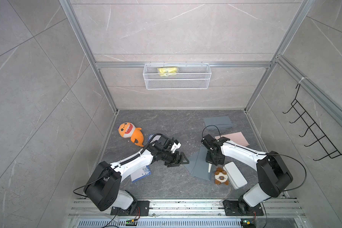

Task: Take the letter paper out of the envelope
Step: Pick up the envelope from the center of the board.

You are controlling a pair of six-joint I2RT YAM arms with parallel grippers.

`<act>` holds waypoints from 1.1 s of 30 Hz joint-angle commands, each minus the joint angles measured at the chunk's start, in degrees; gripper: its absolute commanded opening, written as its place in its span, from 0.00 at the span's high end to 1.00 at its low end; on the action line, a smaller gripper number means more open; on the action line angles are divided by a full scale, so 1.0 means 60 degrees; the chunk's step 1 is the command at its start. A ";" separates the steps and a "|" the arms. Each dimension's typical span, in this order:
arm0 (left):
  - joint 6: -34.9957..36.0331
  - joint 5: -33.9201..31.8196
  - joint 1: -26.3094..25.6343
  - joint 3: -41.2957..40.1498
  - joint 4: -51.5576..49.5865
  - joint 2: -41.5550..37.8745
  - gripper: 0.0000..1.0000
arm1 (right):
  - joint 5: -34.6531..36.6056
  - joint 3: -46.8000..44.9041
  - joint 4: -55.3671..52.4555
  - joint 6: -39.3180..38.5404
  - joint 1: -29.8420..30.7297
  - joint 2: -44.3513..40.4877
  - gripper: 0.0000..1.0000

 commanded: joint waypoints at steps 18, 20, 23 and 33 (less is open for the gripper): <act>0.0304 0.1598 0.1720 0.3932 0.0192 0.1156 0.05 | -0.2992 0.5068 -0.0327 -0.4225 -0.0955 -0.1200 1.00; 0.0389 0.1840 0.2006 0.4205 0.0152 0.1235 0.05 | -0.4267 0.5085 0.0247 -0.4347 -0.1239 -0.1294 1.00; 0.0318 0.2310 0.2508 0.4246 0.0402 0.1153 0.05 | -0.6130 0.5042 0.1144 -0.4135 -0.1540 -0.1235 1.00; 0.0455 0.2657 0.3516 0.3932 0.0536 0.0400 0.04 | -0.9803 0.4161 0.4471 -0.2195 -0.1817 -0.1182 1.00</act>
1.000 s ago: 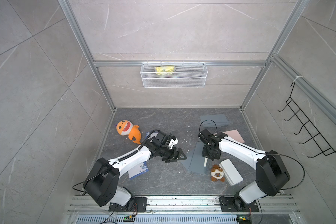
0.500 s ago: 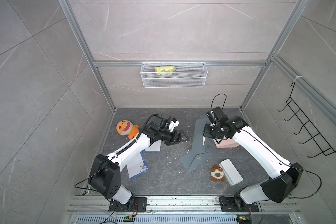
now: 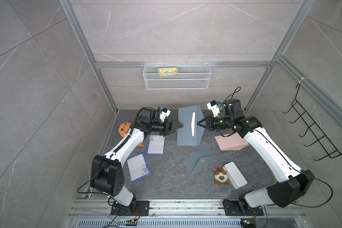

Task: Take the letter paper out of the envelope
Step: Pick up the envelope from the center of the board.

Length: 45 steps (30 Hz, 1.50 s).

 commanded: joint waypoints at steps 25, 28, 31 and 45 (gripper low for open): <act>-0.3166 0.1232 0.0527 -0.1494 0.4050 -0.2006 0.53 | -0.4330 -0.2455 0.7951 0.4907 -0.0073 0.0557 1.00; -0.3578 0.1151 0.0519 -0.1694 0.4471 -0.2187 0.69 | -0.4358 -0.2484 0.8356 0.5154 -0.0069 0.0651 1.00; -0.3715 0.1113 0.0510 -0.1660 0.4473 -0.2259 0.78 | -0.4358 -0.2496 0.8605 0.5320 -0.0069 0.0748 1.00; -0.5263 0.0604 0.0497 -0.0985 0.5205 -0.1968 1.00 | -0.4067 -0.2794 0.9114 0.5557 -0.0327 0.0801 0.76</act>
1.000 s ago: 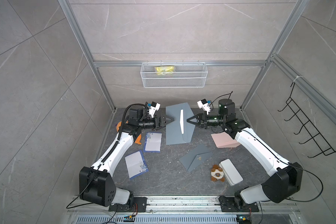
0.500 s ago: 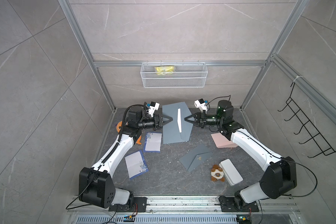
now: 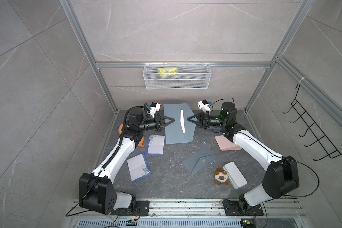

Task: Take the letter paper out of the envelope
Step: Pick up the envelope from the center of the board.

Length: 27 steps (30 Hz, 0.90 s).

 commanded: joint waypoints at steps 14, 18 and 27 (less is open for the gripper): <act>-0.1796 -0.0374 -0.0049 0.0958 0.2029 0.0370 1.00 | 0.0327 -0.0968 0.1542 0.0684 -0.0131 -0.0273 0.68; -0.2138 -0.0440 -0.0065 0.1153 0.2415 0.0573 1.00 | 0.0505 -0.1323 0.2465 0.1315 -0.0080 -0.0263 0.67; -0.2400 -0.0404 -0.0225 0.1586 0.2877 0.1006 1.00 | 0.0891 -0.1351 0.2954 0.1553 0.0395 -0.0066 0.66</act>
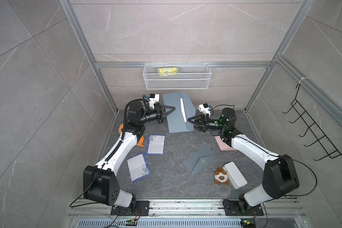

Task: Take the letter paper out of the envelope
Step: Pick up the envelope from the center of the board.

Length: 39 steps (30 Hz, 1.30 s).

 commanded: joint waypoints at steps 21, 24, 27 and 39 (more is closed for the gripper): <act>0.0001 0.0231 -0.0110 0.0670 0.0666 0.0449 1.00 | 0.0256 0.0147 0.2076 0.1497 0.0410 0.0011 0.69; -0.0006 0.0278 -0.0108 0.0711 0.0662 0.0486 1.00 | 0.0232 0.0182 0.1933 0.1429 0.0411 0.0011 0.71; 0.0005 0.0323 -0.0108 0.0686 0.0660 0.0518 1.00 | 0.0231 0.0224 0.1803 0.1375 0.0413 0.0023 0.74; 0.0045 0.0299 -0.0138 0.0612 0.0649 0.0567 1.00 | 0.0216 0.0353 0.1758 0.1411 0.0409 0.0191 0.87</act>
